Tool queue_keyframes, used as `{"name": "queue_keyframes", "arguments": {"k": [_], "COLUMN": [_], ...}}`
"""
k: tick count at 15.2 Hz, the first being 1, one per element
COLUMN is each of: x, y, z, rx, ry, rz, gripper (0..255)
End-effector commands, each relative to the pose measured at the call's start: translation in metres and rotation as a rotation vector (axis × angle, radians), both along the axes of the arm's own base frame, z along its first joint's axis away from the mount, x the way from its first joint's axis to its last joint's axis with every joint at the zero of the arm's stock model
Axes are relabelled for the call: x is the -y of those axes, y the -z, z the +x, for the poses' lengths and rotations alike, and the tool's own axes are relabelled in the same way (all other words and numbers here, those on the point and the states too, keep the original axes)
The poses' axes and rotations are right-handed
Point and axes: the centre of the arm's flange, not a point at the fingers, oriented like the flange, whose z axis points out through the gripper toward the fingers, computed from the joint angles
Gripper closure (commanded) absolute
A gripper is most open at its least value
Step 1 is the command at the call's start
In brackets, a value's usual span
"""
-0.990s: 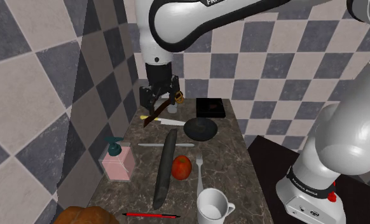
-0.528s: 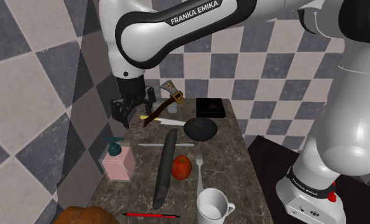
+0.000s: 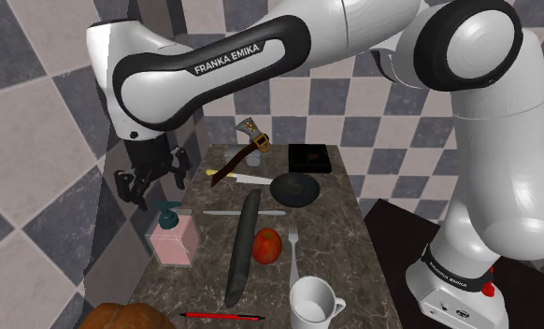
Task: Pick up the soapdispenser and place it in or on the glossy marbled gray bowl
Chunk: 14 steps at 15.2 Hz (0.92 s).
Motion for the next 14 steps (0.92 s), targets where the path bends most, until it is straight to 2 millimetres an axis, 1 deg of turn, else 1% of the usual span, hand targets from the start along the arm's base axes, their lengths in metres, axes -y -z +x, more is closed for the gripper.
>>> {"name": "queue_keyframes", "arguments": {"k": [1, 7, 14], "x": [-0.006, -0.008, -0.008], "y": [0.009, 0.039, 0.039], "z": [0.002, 0.003, 0.003], "rx": [0.001, 0.001, 0.001], "ry": [-0.002, -0.002, -0.002], "rz": [0.001, 0.001, 0.001], "gripper": [0, 0, 0]}}
